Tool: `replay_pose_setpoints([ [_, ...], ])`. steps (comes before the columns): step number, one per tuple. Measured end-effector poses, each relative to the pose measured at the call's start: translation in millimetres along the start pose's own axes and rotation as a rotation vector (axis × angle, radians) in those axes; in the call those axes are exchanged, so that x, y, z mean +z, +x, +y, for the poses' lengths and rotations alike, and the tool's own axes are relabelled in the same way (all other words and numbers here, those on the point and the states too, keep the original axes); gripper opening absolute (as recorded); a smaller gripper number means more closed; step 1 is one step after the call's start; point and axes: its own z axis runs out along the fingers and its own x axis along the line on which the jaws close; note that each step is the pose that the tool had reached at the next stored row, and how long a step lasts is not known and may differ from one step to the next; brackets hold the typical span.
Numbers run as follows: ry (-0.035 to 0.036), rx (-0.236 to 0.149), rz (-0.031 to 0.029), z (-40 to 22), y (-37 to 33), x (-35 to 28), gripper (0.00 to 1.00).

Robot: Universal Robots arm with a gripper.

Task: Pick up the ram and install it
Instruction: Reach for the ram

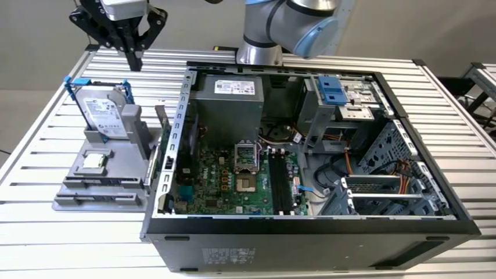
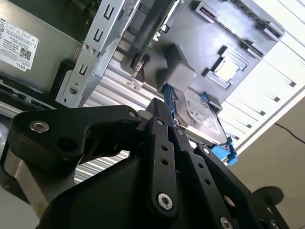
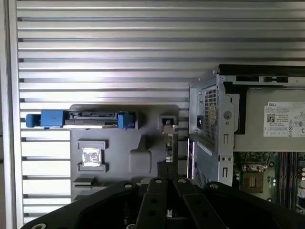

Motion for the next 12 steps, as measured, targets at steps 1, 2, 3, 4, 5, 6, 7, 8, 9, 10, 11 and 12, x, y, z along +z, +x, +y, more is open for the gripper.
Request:
replay_pose_setpoints([
  [1, 0.0001, 0.0, 0.0006, 0.7, 1.1, 0.0, 0.0],
  [2, 0.0001, -0.001, 0.0009, 1.0, 2.4, 0.0, 0.0],
  [3, 0.0, -0.002, 0.001, 1.2, 3.9, 0.0, 0.0],
  [4, 0.0, -0.002, 0.0011, 1.4, 5.4, -0.1, 0.0],
  [5, 0.0, -0.003, 0.0011, 1.6, 6.9, -0.1, 0.0],
  [6, 0.0, -0.003, 0.0012, 1.7, 8.4, -0.1, 0.0],
  [7, 0.0, -0.004, 0.0014, 1.8, 10.3, -0.1, 0.0],
  [8, -0.0001, -0.004, 0.0014, 1.8, 12.1, -0.1, 0.0],
  [9, 0.0, -0.004, 0.0016, 1.9, 14.0, -0.2, 0.0],
  [10, -0.0001, -0.004, 0.0017, 2.0, 15.7, -0.2, 0.0],
  [11, -0.0003, -0.004, 0.0021, 2.1, 17.5, -0.2, 0.0],
  [12, -0.0005, -0.004, 0.0025, 2.1, 19.4, -0.2, 0.0],
])
